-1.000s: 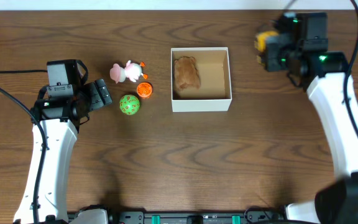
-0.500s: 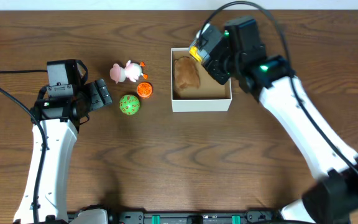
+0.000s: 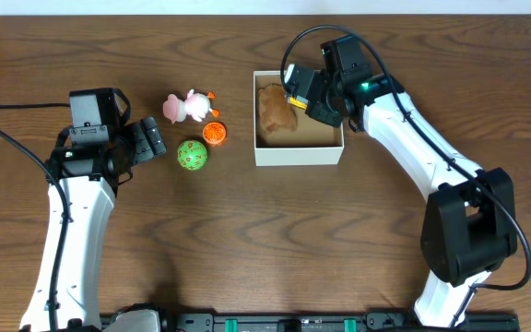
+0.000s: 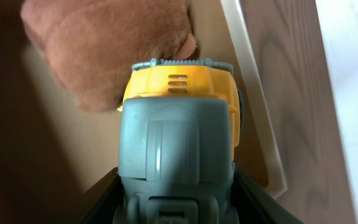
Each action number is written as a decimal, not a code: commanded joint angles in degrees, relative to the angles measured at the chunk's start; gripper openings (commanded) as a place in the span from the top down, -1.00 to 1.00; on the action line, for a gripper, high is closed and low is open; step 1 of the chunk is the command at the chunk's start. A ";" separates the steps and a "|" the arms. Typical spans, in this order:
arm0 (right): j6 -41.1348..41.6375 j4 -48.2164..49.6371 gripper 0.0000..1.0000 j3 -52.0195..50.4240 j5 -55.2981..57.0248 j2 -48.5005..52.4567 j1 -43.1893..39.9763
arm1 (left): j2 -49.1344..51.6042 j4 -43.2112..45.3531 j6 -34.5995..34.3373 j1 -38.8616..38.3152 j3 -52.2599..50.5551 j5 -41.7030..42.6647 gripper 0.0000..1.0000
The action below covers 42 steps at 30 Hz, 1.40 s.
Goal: Pack container
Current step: 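Carry the truck into the box and release it beside the plush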
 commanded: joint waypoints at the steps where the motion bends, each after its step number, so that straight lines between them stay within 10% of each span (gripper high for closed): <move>1: -10.19 0.76 0.97 0.46 -1.55 2.12 -0.44 | 0.26 0.02 -0.52 -0.13 1.27 0.09 -0.96; 11: -12.37 4.57 0.88 0.44 -2.97 6.03 -1.44 | 0.26 0.02 -0.52 -0.13 1.27 0.09 -0.96; 21: -6.88 8.76 -0.31 0.70 -1.44 3.67 -1.05 | 0.26 0.02 -0.52 -0.13 1.27 0.11 -0.96; 32: -3.30 7.87 -0.68 0.87 0.96 -5.99 -0.79 | 0.26 0.02 -0.52 -0.13 1.27 0.09 -0.96; 42: 42.69 -4.44 -0.97 0.87 3.06 -15.08 -10.49 | 0.26 0.02 -0.52 -0.13 1.27 0.09 -0.96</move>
